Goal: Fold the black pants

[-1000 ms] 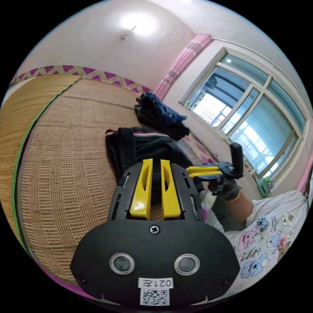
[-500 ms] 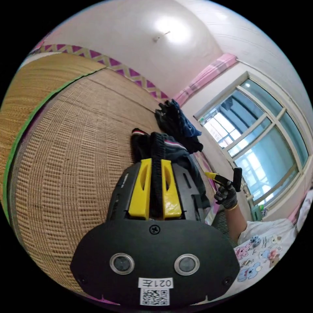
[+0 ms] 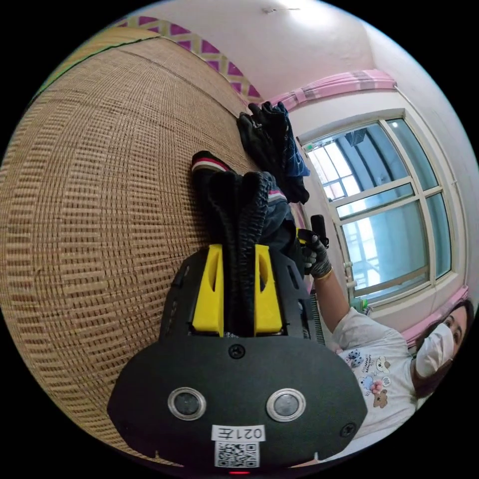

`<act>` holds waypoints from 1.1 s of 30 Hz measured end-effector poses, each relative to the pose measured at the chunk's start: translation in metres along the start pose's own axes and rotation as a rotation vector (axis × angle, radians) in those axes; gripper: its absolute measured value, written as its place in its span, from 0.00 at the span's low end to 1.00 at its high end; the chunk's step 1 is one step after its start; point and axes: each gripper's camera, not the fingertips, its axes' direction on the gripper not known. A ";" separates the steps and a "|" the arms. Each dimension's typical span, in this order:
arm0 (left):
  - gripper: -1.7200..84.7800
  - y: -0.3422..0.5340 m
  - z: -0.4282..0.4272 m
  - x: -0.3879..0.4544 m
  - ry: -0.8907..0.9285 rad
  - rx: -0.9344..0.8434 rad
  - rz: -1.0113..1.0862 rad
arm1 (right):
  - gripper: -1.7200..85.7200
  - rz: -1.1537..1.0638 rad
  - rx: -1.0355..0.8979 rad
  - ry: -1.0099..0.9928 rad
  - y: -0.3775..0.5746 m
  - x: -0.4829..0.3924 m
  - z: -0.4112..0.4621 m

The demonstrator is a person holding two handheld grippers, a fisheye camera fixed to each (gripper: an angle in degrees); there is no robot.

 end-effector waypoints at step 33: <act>0.08 0.073 -0.277 0.018 -0.587 0.640 0.014 | 0.15 -0.809 -0.144 0.601 -0.105 -0.199 0.378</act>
